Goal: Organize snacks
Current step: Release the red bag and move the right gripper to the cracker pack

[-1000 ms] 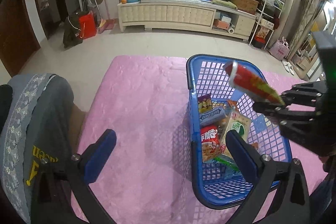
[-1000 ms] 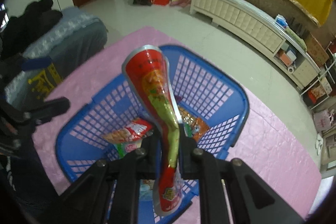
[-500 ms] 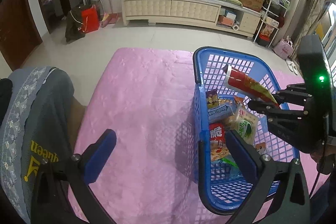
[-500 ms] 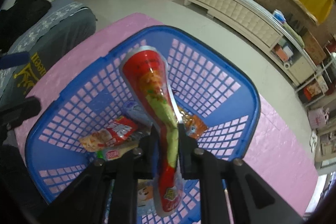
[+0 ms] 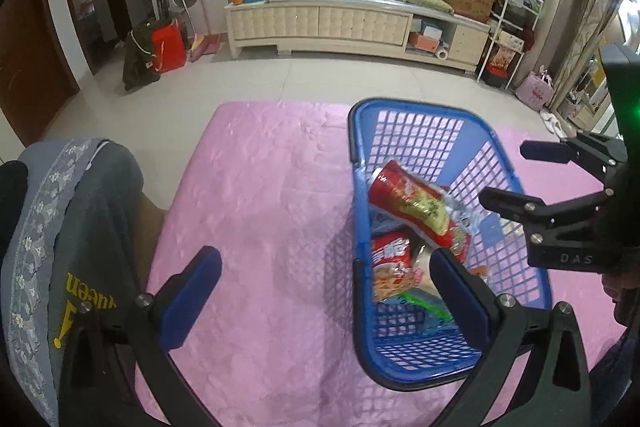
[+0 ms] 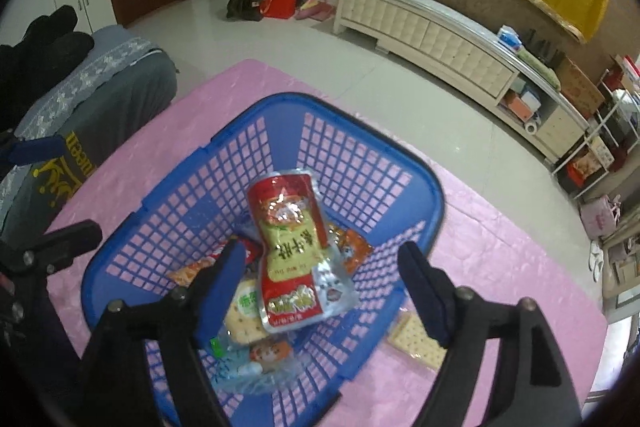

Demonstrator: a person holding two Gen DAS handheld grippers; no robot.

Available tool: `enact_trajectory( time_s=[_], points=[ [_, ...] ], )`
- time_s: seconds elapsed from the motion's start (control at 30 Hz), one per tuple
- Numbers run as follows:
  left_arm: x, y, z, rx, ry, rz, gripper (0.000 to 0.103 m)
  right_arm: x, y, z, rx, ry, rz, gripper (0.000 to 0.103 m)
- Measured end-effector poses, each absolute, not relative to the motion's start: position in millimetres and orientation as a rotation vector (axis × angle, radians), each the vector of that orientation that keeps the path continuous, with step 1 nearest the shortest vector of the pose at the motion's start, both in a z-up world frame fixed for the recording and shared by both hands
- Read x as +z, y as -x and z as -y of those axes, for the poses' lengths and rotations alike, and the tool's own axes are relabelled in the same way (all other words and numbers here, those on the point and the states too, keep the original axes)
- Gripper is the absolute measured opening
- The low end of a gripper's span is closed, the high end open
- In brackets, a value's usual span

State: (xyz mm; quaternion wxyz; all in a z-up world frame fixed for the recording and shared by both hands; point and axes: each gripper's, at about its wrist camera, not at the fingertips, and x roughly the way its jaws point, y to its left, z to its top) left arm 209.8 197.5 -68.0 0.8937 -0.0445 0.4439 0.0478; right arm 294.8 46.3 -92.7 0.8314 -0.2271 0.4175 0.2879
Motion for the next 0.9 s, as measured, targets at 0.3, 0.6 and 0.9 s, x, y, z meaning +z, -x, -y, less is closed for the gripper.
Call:
enact_trajectory(
  time_s=[0.3,0.6,0.9],
  points=[
    [-47.0,-212.9,-162.4,0.054,0.040,-0.889,0.103,-68.9,-292.3,-3.4,0.556,0.401,-0.906,0.082],
    [-56.0,-241.0,-127.3,0.044,0.030,-0.964,0.103,-75.1,-306.2,47.2,0.479,0.311,-0.965,0.082],
    [-96.0,-271.8,-107.2,0.059,0.050,-1.064,0.103,-122.4,-333.9,78.3,0.515,0.339,-1.040,0.083]
  ],
)
